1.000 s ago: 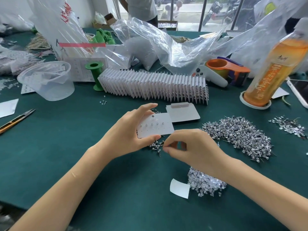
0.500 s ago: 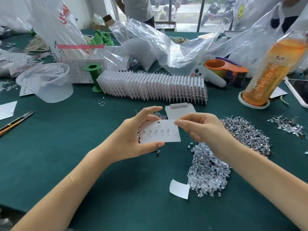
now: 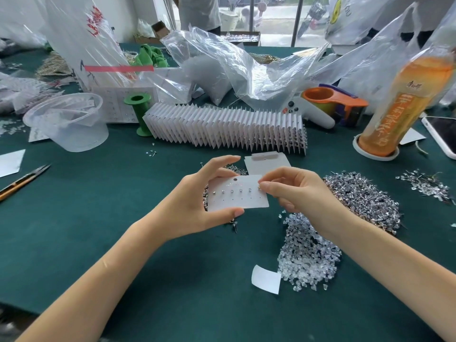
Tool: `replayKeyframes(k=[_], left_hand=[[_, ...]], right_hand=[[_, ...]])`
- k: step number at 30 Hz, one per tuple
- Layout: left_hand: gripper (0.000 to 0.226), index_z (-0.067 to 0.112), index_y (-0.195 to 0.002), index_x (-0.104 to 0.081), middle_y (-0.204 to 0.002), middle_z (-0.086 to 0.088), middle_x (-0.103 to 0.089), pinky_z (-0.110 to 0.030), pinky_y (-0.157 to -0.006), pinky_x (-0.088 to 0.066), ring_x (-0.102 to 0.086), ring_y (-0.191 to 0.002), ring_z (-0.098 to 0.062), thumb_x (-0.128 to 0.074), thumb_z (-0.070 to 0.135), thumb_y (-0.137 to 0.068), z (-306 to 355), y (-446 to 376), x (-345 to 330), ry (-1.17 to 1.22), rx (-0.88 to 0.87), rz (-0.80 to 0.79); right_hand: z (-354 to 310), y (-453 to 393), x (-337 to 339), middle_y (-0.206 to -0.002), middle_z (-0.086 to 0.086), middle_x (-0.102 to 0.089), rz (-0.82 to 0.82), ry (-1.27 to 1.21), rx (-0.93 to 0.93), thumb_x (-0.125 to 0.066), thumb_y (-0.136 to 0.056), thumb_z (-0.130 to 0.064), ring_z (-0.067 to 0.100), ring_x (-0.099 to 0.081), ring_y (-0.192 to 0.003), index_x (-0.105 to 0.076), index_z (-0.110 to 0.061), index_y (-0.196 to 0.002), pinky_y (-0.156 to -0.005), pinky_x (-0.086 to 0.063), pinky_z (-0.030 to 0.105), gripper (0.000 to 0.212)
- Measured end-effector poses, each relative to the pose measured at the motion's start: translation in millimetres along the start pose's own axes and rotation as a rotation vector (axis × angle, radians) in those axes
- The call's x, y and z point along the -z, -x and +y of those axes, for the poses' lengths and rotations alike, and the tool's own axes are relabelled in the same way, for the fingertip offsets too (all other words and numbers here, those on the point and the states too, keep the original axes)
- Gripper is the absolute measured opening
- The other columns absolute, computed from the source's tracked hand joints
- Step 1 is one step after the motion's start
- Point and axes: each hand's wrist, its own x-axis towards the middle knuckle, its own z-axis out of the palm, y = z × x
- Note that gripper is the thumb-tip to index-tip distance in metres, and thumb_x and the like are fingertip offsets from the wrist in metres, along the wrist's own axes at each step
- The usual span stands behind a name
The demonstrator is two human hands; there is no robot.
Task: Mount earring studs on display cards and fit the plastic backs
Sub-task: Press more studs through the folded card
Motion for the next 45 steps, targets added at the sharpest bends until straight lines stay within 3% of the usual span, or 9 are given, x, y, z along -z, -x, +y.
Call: replayKeyframes(k=[5, 10, 19, 24, 30, 32, 35, 37, 45], left_hand=[[0.078, 0.038, -0.137, -0.035, -0.119, 0.013, -0.061, -0.015, -0.096, -0.039, -0.056, -0.114, -0.005, -0.075, 0.044, -0.07, 1.4, 0.5, 0.6, -0.002, -0.005, 0.008], [0.078, 0.038, -0.137, -0.034, -0.119, 0.012, -0.061, -0.014, -0.094, -0.04, -0.056, -0.114, -0.006, -0.075, 0.043, -0.071, 3.3, 0.6, 0.4, -0.002, -0.025, 0.01], [0.08, 0.038, -0.138, -0.033, -0.121, 0.017, -0.06, -0.028, -0.095, -0.044, -0.055, -0.117, -0.009, -0.076, 0.041, -0.071, 7.7, 2.9, -1.4, -0.019, -0.045, -0.009], [0.083, 0.042, -0.138, -0.032, -0.125, 0.02, -0.058, -0.035, -0.099, -0.043, -0.051, -0.121, -0.009, -0.078, 0.044, -0.069, 7.2, 3.3, -2.4, -0.036, -0.064, -0.003], [0.096, 0.032, -0.147, -0.022, -0.137, 0.017, -0.048, -0.017, -0.098, -0.036, -0.048, -0.124, -0.01, -0.077, 0.047, -0.07, 1.7, -2.9, -3.9, -0.019, -0.067, 0.124], [0.079, 0.028, -0.143, -0.035, -0.128, 0.015, -0.055, -0.016, -0.095, -0.038, -0.052, -0.116, -0.006, -0.074, 0.043, -0.076, -0.4, -4.9, -4.5, -0.038, -0.037, 0.169], [0.029, 0.019, -0.111, -0.067, -0.102, 0.013, -0.065, -0.014, -0.086, -0.043, -0.06, -0.096, -0.003, -0.069, 0.027, -0.083, 2.5, -8.0, -10.4, -0.091, -0.118, 0.158], [0.012, 0.014, -0.095, -0.073, -0.09, 0.009, -0.067, -0.016, -0.08, -0.046, -0.062, -0.084, -0.003, -0.069, 0.016, -0.084, 8.7, -10.7, -20.4, -0.13, -0.183, 0.101], [0.009, 0.018, -0.086, -0.073, -0.077, 0.005, -0.068, -0.029, -0.072, -0.051, -0.061, -0.071, -0.009, -0.07, 0.026, -0.083, 35.1, -32.5, -58.5, -0.273, -0.049, -0.107]], right_hand=[[-3.5, -0.3, 5.4, -0.059, -0.007, -0.061, 0.044, -0.01, 0.006, -0.069, -0.085, -0.016, 0.009, -0.037, -0.039, -0.062, -0.013, -0.099, -0.037, -0.031, 0.016, 0.016], [-10.0, 1.4, 9.6, -0.087, 0.012, -0.073, -0.093, 0.032, -0.139, -0.068, -0.084, -0.032, 0.011, -0.043, -0.037, -0.065, -0.014, -0.106, -0.032, -0.026, 0.015, 0.029], [-6.9, 2.7, 4.1, -0.07, -0.002, -0.069, -0.285, -0.002, -0.205, -0.07, -0.079, -0.036, 0.007, -0.045, -0.033, -0.065, -0.016, -0.089, -0.032, -0.023, 0.013, 0.023], [-3.8, 3.0, 4.2, -0.072, 0.0, -0.07, -0.249, 0.005, -0.21, -0.074, -0.077, -0.028, 0.007, -0.044, -0.032, -0.064, -0.009, -0.103, -0.031, -0.024, 0.013, 0.034], [-15.6, 5.9, 20.2, -0.069, 0.005, -0.07, -0.084, -0.028, -0.041, -0.075, -0.07, -0.022, 0.006, -0.037, -0.032, -0.067, -0.014, -0.094, -0.032, -0.028, 0.011, 0.027], [-18.6, 9.5, 33.8, -0.063, 0.003, -0.067, 0.004, -0.048, 0.043, -0.074, -0.066, -0.024, 0.007, -0.034, -0.032, -0.065, -0.016, -0.086, -0.032, -0.025, 0.011, 0.024], [-11.5, 20.4, 52.2, -0.061, 0.005, -0.065, 0.107, -0.049, 0.113, -0.074, -0.067, -0.025, 0.009, -0.032, -0.034, -0.066, -0.022, -0.078, -0.034, -0.025, 0.012, 0.013], [-1.5, 30.0, 59.2, -0.064, 0.009, -0.065, 0.152, -0.008, 0.146, -0.074, -0.069, -0.028, 0.01, -0.032, -0.035, -0.067, -0.024, -0.079, -0.035, -0.026, 0.013, 0.012], [21.7, 49.8, 61.7, -0.05, 0.002, -0.058, 0.255, -0.043, 0.265, -0.071, -0.072, -0.026, 0.011, -0.031, -0.034, -0.066, -0.021, -0.079, -0.036, -0.027, 0.016, 0.01]])
